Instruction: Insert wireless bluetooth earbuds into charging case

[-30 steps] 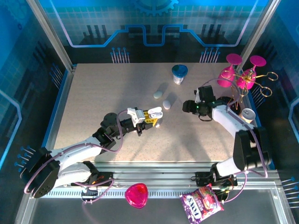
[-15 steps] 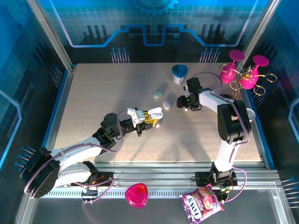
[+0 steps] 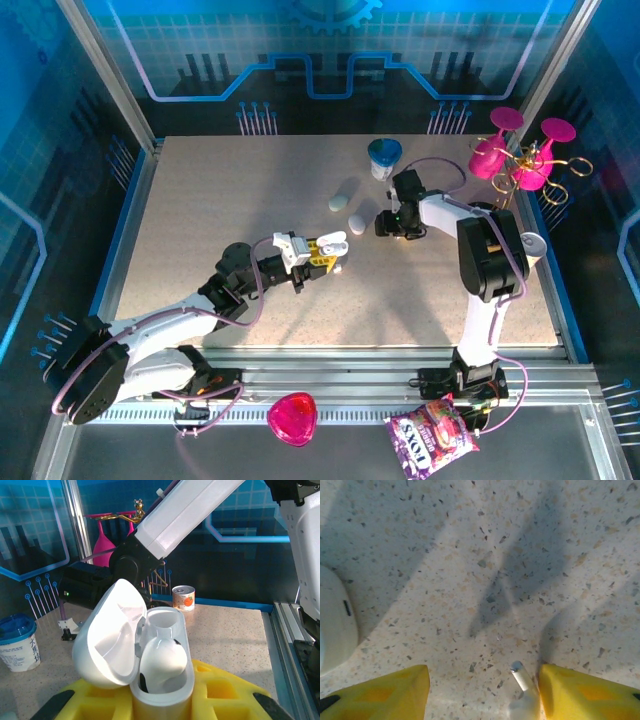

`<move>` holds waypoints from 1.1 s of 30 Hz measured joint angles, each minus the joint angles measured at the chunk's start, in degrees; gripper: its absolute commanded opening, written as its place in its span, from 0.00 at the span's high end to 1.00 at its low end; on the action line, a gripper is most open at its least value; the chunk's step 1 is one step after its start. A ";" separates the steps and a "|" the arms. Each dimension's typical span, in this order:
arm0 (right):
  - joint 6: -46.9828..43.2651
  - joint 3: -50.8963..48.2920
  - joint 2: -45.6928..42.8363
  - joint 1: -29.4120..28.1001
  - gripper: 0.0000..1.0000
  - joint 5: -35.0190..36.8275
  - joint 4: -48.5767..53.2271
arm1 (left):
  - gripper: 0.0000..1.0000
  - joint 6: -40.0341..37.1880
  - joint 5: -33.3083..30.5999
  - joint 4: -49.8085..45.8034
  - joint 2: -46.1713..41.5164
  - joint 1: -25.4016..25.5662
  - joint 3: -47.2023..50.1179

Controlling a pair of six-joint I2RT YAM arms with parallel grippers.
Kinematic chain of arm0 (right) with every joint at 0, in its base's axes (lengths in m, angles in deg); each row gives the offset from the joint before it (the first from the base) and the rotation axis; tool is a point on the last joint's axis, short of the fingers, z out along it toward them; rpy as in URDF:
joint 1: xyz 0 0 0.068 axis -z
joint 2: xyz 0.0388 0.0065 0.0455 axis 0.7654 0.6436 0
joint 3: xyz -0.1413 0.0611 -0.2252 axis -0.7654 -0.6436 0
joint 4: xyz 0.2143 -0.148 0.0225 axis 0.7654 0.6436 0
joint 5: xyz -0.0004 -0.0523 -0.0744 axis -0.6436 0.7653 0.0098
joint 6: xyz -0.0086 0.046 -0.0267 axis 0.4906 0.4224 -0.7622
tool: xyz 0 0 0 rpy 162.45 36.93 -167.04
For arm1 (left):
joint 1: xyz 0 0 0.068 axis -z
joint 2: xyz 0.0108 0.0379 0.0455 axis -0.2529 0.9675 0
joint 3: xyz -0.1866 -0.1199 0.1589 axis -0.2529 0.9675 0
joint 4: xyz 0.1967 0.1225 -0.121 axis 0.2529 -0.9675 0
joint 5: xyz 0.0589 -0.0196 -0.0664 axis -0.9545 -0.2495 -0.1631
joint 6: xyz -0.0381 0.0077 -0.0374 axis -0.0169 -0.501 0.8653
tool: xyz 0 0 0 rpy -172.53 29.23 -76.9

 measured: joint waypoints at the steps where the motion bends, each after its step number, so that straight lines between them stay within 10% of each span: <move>1: -0.13 0.17 0.09 0.00 0.41 0.02 0.11 | 0.84 0.00 -0.02 0.00 0.00 0.00 0.00; 22: -6.08 -2.69 -3.98 -5.60 0.40 -1.60 0.13 | 0.84 0.15 0.00 0.11 0.00 0.00 0.15; 33: 5.27 -7.82 -10.67 -3.98 0.47 1.86 -3.37 | 0.84 0.15 0.42 0.11 0.00 0.00 0.22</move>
